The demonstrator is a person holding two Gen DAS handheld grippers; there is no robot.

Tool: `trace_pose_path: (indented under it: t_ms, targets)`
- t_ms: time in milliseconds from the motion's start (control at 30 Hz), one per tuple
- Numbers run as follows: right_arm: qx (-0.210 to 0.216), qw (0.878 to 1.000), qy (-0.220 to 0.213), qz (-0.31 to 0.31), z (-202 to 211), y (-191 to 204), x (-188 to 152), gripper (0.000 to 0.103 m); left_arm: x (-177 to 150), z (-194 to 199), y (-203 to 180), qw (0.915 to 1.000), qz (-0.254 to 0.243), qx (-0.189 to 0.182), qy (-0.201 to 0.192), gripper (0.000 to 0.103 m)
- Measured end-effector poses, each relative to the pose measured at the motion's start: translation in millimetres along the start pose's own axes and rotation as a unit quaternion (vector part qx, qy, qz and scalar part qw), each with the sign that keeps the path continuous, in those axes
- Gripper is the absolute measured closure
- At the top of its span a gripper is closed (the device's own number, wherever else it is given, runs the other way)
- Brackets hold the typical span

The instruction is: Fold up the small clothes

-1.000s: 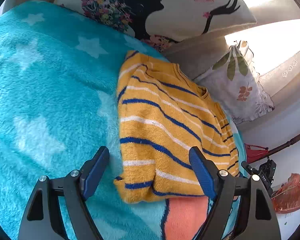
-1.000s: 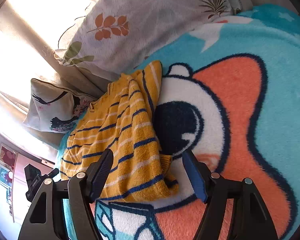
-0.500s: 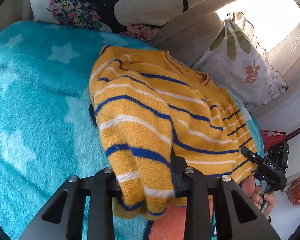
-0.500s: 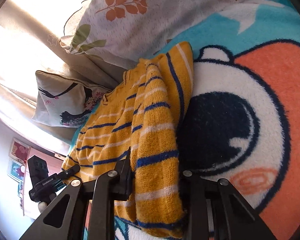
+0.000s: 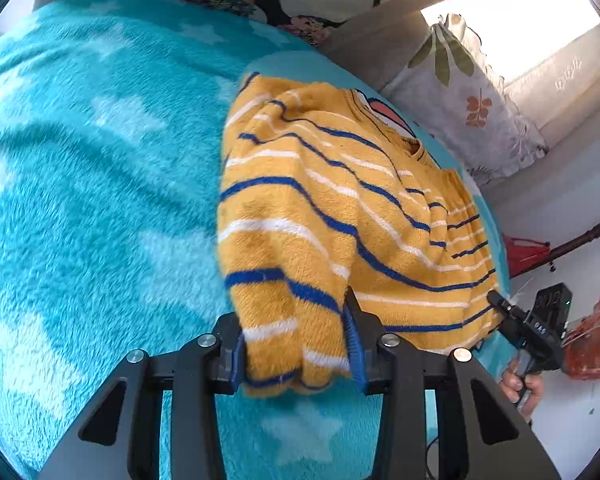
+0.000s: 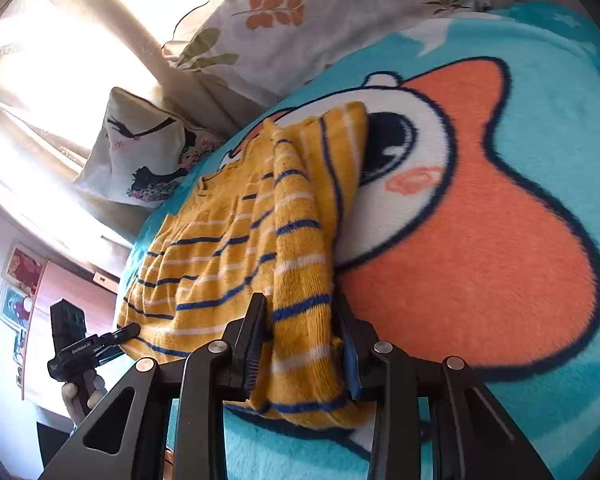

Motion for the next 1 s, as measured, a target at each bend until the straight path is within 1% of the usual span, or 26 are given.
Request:
trace_pose_path:
  t_ms: [33, 100, 133, 200, 233, 267, 333, 400, 500, 533, 567, 600, 667, 700, 767, 833, 867, 900, 967, 1000]
  targets:
    - [0.007, 1.0, -0.015, -0.015, 11, -4, 1, 0.064, -2, 6, 7, 0.9999, 0.011, -0.009, -0.005, 0.064]
    - [-0.001, 0.999, -0.05, -0.016, 34, -3, 6, 0.064, -3, 20, 15, 0.9995, 0.017, -0.008, -0.026, 0.064]
    - [-0.005, 0.998, -0.065, -0.005, 44, 4, 9, 0.063, -4, 27, 16, 0.9991, 0.016, -0.001, -0.039, 0.064]
    - [0.0, 0.996, -0.085, 0.021, 55, 24, 15, 0.056, -5, 41, 17, 0.9971, 0.009, 0.031, -0.069, 0.064]
    - [0.009, 0.995, -0.088, 0.037, 56, 38, 16, 0.054, -5, 46, 18, 0.9956, 0.005, 0.046, -0.082, 0.065]
    - [0.019, 0.995, -0.086, 0.053, 53, 52, 15, 0.052, -3, 48, 16, 0.9946, 0.004, 0.052, -0.09, 0.065]
    - [0.043, 0.993, -0.068, 0.084, 37, 81, 10, 0.05, -6, 50, 11, 0.995, 0.005, 0.037, -0.092, 0.065]
    - [0.068, 0.991, -0.035, 0.109, 11, 108, 1, 0.05, -12, 47, 4, 0.9957, -0.009, 0.027, -0.088, 0.065]
    - [0.088, 0.986, 0.011, 0.141, -29, 138, -14, 0.05, -23, 35, -9, 0.9939, -0.058, 0.046, -0.082, 0.065]
    - [0.091, 0.984, 0.023, 0.151, -40, 145, -19, 0.05, -25, 30, -11, 0.9931, -0.073, 0.049, -0.077, 0.067]
    - [0.093, 0.982, 0.037, 0.16, -52, 151, -22, 0.05, -27, 29, -10, 0.9925, -0.084, 0.05, -0.073, 0.074]
    - [0.094, 0.98, 0.05, 0.167, -63, 155, -26, 0.05, -26, 28, -9, 0.9924, -0.09, 0.048, -0.068, 0.088]
    - [0.089, 0.977, 0.072, 0.178, -84, 155, -30, 0.05, -22, 33, -1, 0.9934, -0.09, 0.032, -0.064, 0.092]
    - [0.079, 0.977, 0.079, 0.18, -94, 152, -31, 0.05, -17, 37, 3, 0.9926, -0.091, 0.041, -0.068, 0.101]
    - [0.058, 0.979, 0.086, 0.174, -107, 137, -30, 0.05, -6, 44, 17, 0.9851, -0.097, 0.11, -0.091, 0.101]
    - [0.041, 0.983, 0.091, 0.154, -119, 121, -29, 0.05, 3, 48, 33, 0.9814, -0.09, 0.138, -0.098, 0.103]
    - [0.037, 0.985, 0.095, 0.141, -124, 113, -30, 0.05, 5, 50, 40, 0.9808, -0.084, 0.145, -0.099, 0.103]
    - [0.037, 0.986, 0.1, 0.131, -127, 106, -33, 0.05, 6, 53, 45, 0.9825, -0.079, 0.136, -0.099, 0.103]
    - [0.036, 0.986, 0.101, 0.129, -130, 103, -35, 0.051, 3, 55, 48, 0.988, -0.07, 0.099, -0.095, 0.103]
    - [0.034, 0.985, 0.1, 0.133, -130, 104, -36, 0.051, 0, 54, 48, 0.9895, -0.067, 0.086, -0.094, 0.103]
Point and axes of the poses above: each gripper's, at about its wrist camera, not at the fingertips, and z roughly against the way its jaws point, y to its left, x to its top, the point moved 5 cm from there along -z, roughly the way its jaws point, and after that the axes turned 12 degrees about x, right-handed, at the moved point
